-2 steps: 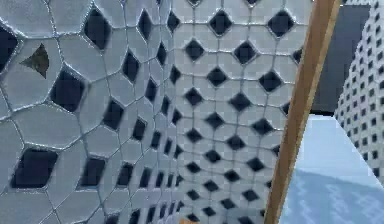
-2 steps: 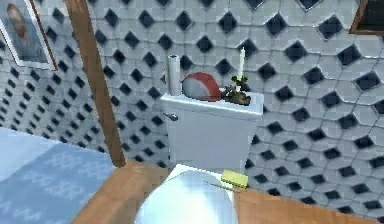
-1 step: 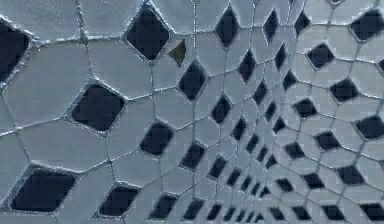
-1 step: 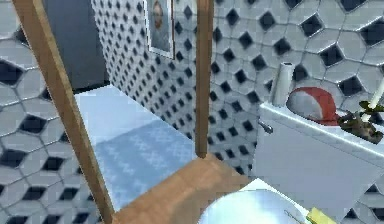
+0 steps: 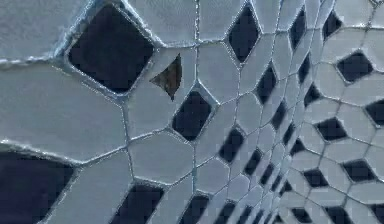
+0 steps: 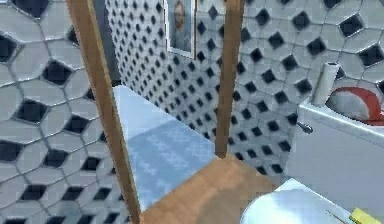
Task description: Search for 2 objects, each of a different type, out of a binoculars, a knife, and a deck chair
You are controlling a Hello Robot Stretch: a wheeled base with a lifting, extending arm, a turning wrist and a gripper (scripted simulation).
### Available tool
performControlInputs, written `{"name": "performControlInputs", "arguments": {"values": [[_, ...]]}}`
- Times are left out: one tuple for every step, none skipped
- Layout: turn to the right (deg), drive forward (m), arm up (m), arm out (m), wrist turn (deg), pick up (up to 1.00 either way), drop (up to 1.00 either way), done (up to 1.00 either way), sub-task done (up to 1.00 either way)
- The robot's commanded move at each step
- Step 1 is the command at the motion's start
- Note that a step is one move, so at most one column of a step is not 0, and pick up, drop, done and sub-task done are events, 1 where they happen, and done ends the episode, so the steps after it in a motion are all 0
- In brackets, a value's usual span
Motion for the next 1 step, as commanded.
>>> {"name": "performControlInputs", "arguments": {"values": [[45.0,0.00,0.00,0.00,0.0,0.00,0.00,0.00,0.00]]}}
